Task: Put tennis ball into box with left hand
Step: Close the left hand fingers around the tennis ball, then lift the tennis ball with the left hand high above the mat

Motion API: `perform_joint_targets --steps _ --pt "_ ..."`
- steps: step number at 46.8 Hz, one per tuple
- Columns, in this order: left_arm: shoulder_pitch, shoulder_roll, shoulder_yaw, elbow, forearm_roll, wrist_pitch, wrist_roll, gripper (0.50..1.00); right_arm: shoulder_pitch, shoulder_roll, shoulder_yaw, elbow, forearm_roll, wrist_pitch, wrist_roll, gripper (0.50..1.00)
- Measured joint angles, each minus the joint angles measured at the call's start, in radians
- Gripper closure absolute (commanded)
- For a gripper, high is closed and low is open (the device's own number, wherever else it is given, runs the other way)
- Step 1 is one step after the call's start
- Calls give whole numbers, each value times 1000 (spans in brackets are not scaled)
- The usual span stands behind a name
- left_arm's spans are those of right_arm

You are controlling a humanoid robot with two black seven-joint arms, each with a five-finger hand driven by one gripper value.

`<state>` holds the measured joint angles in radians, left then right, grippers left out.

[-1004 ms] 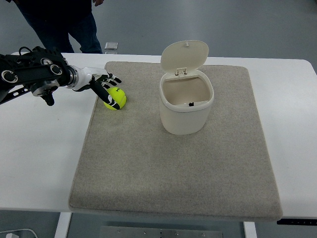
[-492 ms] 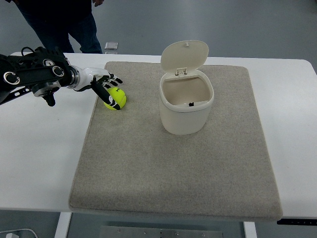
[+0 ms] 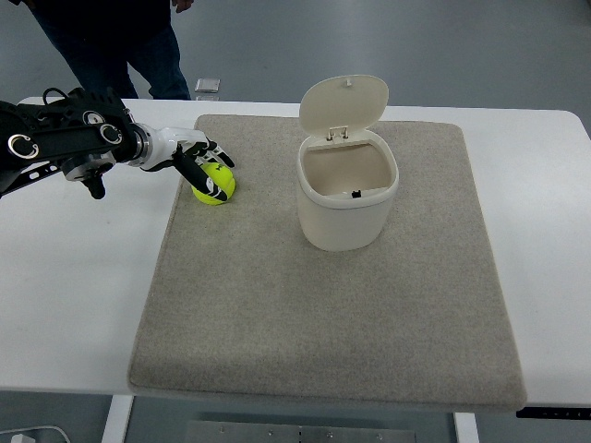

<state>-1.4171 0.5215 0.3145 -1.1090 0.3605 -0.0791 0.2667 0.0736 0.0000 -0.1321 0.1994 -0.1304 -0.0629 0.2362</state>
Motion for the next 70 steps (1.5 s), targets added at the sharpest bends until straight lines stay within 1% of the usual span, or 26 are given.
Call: perform_joint_targets --steps 6,11,14,16,17,24,28,32,36,45,53,64,70 --pt "0 0 0 -9 0 -1 19 795 0 0 0 0 0 0 0 560" --pt "-1 0 1 -9 0 -1 22 842 0 0 0 0 0 0 0 562" --pt "-2 0 1 -9 0 -1 24 913 0 0 0 0 0 0 0 562" --pt "-2 0 2 -9 0 -4 25 992 0 0 0 0 0 0 0 562" --pt "-2 0 2 -9 0 -7 27 1000 0 0 0 0 0 0 0 562" --pt "-8 1 2 -11 0 -23 56 1000 0 0 0 0 0 0 0 562" --pt "-12 1 2 -14 0 -44 70 1000 0 0 0 0 0 0 0 562" --pt "-19 1 1 -15 -4 -70 73 1000 0 0 0 0 0 0 0 562" --pt "-22 3 0 -15 -8 -79 74 1000 0 0 0 0 0 0 0 562" --pt "-23 6 -10 -12 -22 -79 73 1000 0 0 0 0 0 0 0 562" --pt "-14 10 -66 -12 -55 -73 71 1000 0 0 0 0 0 0 0 562" --pt "-15 23 -135 0 -122 -54 66 1000 0 0 0 0 0 0 0 562" --pt "-17 41 -189 21 -175 -28 64 1000 0 0 0 0 0 0 0 562"
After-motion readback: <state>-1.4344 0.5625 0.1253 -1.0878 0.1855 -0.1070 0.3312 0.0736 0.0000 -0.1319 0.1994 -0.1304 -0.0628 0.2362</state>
